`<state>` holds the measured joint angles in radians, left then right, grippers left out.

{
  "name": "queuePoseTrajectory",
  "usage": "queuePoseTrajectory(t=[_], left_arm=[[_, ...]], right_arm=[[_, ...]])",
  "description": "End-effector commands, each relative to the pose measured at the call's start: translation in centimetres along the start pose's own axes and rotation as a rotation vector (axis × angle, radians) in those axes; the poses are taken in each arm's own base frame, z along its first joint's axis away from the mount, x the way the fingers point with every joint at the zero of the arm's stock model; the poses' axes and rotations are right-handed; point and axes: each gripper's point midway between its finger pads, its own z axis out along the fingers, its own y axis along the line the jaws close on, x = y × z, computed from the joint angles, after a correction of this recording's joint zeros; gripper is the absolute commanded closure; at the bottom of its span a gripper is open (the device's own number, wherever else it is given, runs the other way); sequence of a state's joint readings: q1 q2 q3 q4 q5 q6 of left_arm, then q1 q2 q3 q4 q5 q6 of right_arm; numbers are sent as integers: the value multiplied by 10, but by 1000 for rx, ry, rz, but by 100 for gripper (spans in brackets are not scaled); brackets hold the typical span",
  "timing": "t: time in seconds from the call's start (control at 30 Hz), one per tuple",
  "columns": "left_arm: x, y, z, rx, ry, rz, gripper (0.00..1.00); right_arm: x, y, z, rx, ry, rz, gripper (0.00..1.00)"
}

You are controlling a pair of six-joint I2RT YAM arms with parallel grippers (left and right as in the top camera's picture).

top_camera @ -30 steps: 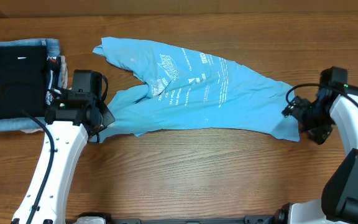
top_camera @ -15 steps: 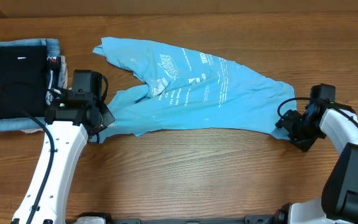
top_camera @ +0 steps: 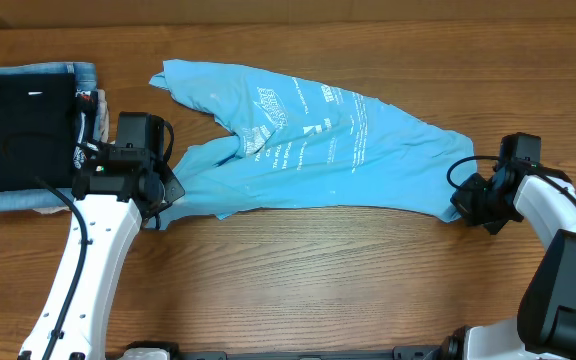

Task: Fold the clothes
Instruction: 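Lift the T-shirt with both grippers and shake it out in the air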

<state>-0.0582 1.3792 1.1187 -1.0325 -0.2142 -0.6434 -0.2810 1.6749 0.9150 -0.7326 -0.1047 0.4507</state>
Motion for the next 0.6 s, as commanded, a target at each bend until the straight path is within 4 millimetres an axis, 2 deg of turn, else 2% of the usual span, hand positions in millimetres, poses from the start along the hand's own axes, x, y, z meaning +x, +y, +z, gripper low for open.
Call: queuePoseTrajectory(t=[0.0,0.07,0.13,0.23,0.33,0.4,0.57], left_arm=[[-2,4,1,-20,-10,14,96],[-3,4,0,-18,-13,31,96],[-8,1,-5,-5,-27,71,96],[-19,-11,-23,51,-44,122,96],[-38,-23,-55,127,-84,136,96],[-53,-30,-83,185,-120,143,96],[-88,-28,-158,298,-242,132,96]], right_arm=[[-5,4,-4,-8,-10,2,96],[-14,11,-19,-18,-28,-2,96],[-27,22,-46,-39,-66,-19,96],[-50,44,-104,-88,-154,-50,96],[-64,61,-170,-135,-254,-102,96],[-68,64,-215,-143,-328,-107,96],[-61,68,-306,-185,-491,-171,96]])
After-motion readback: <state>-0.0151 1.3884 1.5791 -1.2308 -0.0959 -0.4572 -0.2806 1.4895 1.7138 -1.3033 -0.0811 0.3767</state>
